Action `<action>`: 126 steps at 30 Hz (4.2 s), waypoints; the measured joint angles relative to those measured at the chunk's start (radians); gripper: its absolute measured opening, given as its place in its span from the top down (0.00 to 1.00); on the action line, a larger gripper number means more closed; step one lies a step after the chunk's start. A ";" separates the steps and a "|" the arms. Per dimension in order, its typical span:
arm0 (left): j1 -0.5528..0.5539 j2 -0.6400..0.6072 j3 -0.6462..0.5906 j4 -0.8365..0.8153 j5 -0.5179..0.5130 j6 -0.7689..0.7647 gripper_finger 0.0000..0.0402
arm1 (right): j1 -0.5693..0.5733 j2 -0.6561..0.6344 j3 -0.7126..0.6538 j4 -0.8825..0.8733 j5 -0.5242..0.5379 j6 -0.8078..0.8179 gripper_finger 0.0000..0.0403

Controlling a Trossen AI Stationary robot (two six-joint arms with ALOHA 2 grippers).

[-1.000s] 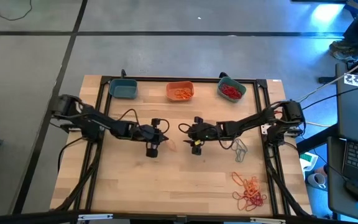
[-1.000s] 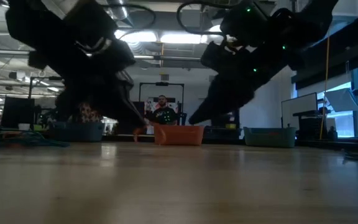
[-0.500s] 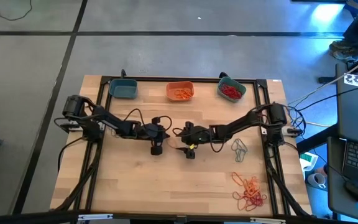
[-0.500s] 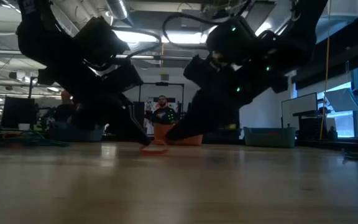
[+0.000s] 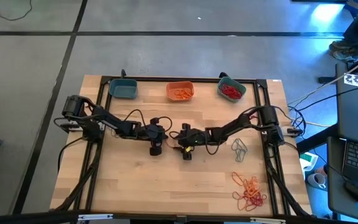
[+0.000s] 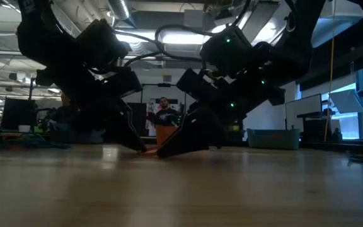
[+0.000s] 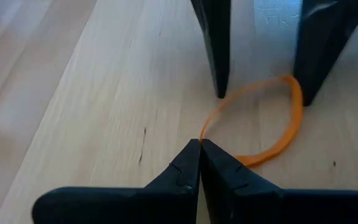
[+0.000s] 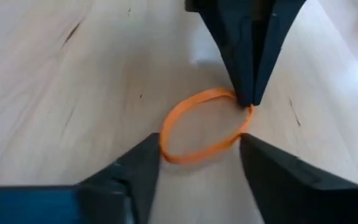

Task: Sort rubber bands into baskets
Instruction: Put the orange rubber band into the orange bin, then put the blue rubber band into the blue bin

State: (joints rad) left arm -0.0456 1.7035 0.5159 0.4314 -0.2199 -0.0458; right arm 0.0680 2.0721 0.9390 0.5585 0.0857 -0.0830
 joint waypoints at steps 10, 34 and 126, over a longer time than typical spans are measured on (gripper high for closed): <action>0.000 0.001 0.000 0.007 0.001 -0.005 0.97 | -0.008 0.002 -0.002 0.013 -0.001 -0.023 0.91; -0.025 -0.224 -0.045 -0.129 0.005 0.051 0.61 | -0.011 -0.012 -0.004 -0.013 0.114 -0.026 0.99; 0.021 -0.360 -0.331 0.269 -0.001 0.068 0.61 | 0.175 -0.804 -0.201 -1.515 -0.063 1.130 0.55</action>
State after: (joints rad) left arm -0.0242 1.3434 0.1852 0.7000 -0.2209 0.0227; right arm 0.2428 1.2682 0.7384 -0.9569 0.0227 1.0474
